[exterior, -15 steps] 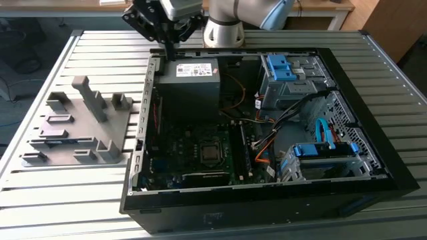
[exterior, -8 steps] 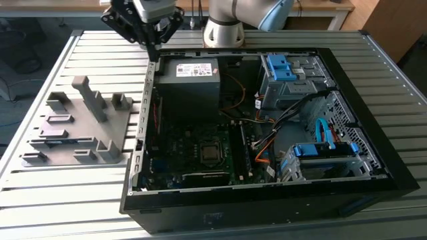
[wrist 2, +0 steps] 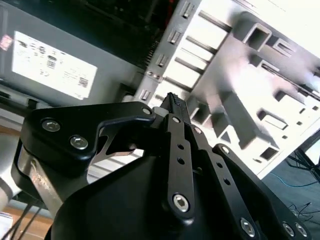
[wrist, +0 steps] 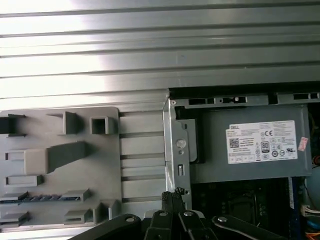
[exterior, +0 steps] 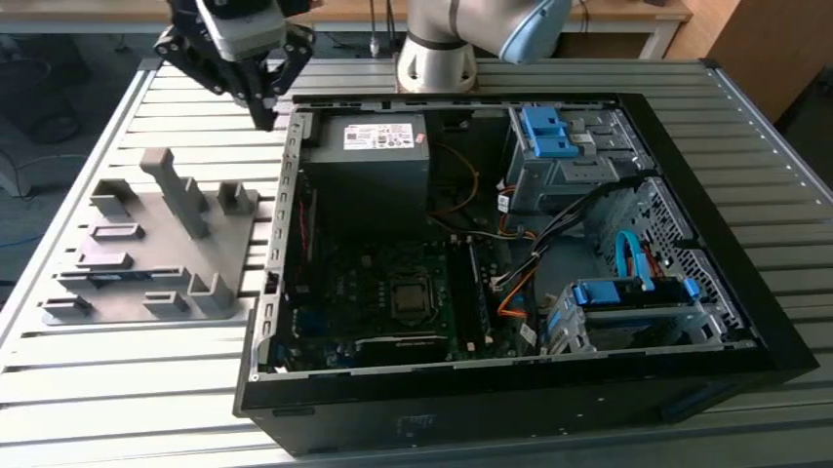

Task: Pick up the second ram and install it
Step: 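Reach for the second ram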

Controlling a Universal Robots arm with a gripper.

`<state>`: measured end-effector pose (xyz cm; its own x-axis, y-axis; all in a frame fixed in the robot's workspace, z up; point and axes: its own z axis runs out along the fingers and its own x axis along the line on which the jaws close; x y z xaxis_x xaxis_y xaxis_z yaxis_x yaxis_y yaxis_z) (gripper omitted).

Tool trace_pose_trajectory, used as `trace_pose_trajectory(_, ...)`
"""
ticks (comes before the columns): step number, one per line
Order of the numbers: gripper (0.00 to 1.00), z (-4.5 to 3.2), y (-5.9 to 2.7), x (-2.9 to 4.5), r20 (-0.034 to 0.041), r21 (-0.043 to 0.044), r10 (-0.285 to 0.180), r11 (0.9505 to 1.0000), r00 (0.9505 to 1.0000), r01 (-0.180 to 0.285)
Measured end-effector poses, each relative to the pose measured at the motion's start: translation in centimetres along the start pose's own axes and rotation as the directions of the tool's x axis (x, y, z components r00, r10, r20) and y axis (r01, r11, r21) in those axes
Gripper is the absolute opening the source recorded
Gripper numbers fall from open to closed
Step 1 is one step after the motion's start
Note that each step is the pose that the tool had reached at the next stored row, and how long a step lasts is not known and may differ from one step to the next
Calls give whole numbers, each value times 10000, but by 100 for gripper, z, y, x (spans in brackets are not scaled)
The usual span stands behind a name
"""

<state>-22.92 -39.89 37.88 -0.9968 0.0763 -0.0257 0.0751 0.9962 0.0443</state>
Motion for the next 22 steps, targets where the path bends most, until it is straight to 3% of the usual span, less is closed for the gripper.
trace_pose_trajectory(10, 10, 95, -47, 457, 1, -1, -1, 10000, 10000, 1)
trace_pose_trajectory(15, 10, 143, -112, 678, 2, -2, 0, 10000, 10000, 0)
trace_pose_trajectory(19, 10, 177, -206, 778, -1, -18, -2, 10000, 10000, 2)
trace_pose_trajectory(20, 10, 178, -224, 784, -40, -18, 1, 10000, 10000, -1)
trace_pose_trajectory(21, 10, 180, -238, 784, -159, -12, 6, 10000, 9999, -7)
trace_pose_trajectory(22, 10, 179, -247, 784, -339, 3, 15, 10000, 9994, -15)
